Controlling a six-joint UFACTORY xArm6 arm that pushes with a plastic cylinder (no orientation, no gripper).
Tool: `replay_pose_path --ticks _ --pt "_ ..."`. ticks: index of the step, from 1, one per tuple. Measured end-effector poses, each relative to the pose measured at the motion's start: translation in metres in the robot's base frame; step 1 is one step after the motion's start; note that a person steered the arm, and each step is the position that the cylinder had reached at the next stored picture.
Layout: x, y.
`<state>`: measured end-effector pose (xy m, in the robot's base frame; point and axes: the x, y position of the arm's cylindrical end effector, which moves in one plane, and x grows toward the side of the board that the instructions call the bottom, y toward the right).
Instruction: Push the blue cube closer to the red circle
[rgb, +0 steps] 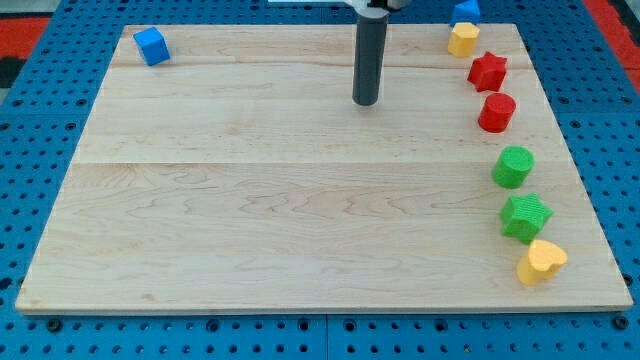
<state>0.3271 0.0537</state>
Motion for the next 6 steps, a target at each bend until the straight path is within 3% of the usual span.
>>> replay_pose_path --ticks 2,3,6 --pt "-0.087 -0.007" --pt "-0.131 -0.045" --pt "-0.134 -0.113"
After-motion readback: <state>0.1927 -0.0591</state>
